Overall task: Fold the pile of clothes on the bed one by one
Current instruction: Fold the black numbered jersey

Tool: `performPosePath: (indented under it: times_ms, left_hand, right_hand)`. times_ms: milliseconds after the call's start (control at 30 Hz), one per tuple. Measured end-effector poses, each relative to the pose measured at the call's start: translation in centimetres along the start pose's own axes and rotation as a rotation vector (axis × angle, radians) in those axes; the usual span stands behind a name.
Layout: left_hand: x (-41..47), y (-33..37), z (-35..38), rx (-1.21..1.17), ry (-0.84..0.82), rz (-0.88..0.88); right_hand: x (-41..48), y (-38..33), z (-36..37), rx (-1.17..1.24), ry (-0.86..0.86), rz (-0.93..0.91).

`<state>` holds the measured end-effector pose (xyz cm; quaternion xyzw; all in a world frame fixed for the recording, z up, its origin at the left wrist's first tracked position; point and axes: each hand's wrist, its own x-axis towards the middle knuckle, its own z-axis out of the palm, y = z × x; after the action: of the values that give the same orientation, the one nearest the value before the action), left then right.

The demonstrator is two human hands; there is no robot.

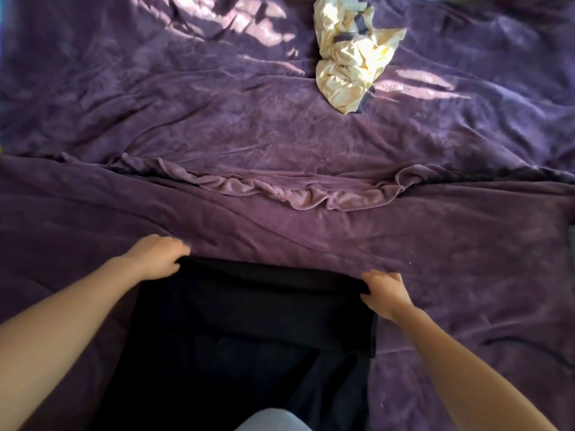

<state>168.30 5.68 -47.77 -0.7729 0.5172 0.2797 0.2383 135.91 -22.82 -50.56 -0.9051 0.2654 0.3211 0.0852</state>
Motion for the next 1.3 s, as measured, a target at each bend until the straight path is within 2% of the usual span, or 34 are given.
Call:
performPosePath:
  times_ms: [133,233,300,433,533,600,700,733,800,833,967,1067,1167,1233,1300]
  left_hand:
    - [-4.5,0.3,0.5,0.017,0.167,0.004]
    - [-9.9,2.6,2.8,-0.069,0.415,0.128]
    - [-13.6,4.1,4.9,-0.141,0.487,0.147]
    - [-18.8,7.1,11.1,-0.163,0.406,0.044]
    - [-21.1,9.3,15.1,-0.209,0.414,-0.058]
    - [-21.7,10.5,16.5,-0.282,0.406,-0.121]
    - [-21.7,12.1,16.1,-0.403,0.397,-0.239]
    - [-21.4,12.7,15.7,-0.434,0.391,-0.269]
    - [-20.7,14.1,14.6,-0.452,0.362,-0.282]
    - [-20.3,14.9,14.2,-0.45,0.345,-0.264]
    - [-18.4,17.6,14.2,-0.335,0.186,-0.233]
    - [-17.5,18.1,15.8,-0.352,-0.067,-0.253]
    - [-17.4,18.0,16.3,-0.353,-0.098,-0.245]
    - [-17.3,17.7,16.4,-0.337,-0.104,-0.244]
    - [-17.1,17.6,16.8,-0.353,-0.096,-0.244]
  right_hand:
    - [-5.3,-0.3,-0.5,0.02,0.296,-0.08]
    - [-11.0,-1.5,1.0,0.03,0.506,-0.17]
    - [-14.4,-2.3,3.2,0.038,0.534,-0.229]
    - [-20.2,-4.1,9.8,0.028,0.404,-0.295]
    - [-23.1,-5.3,13.6,-0.032,0.435,-0.337]
    - [-24.0,-6.1,14.7,0.053,0.454,-0.264]
    - [-24.2,-7.5,14.3,0.186,0.509,-0.033]
    - [-23.7,-7.9,14.0,0.245,0.456,0.08]
    - [-22.3,-8.7,13.5,0.333,0.205,0.304]
    - [-21.7,-9.1,13.3,0.412,0.138,0.374]
    - [-19.4,-9.6,13.5,0.981,0.028,0.698]
    - [-18.4,-9.2,14.4,1.378,0.067,0.821]
    - [-17.9,-8.8,13.9,1.505,0.099,0.886]
    - [-18.2,-8.8,12.7,1.57,0.068,0.865]
    - [-18.7,-9.4,10.9,1.545,0.129,0.815]
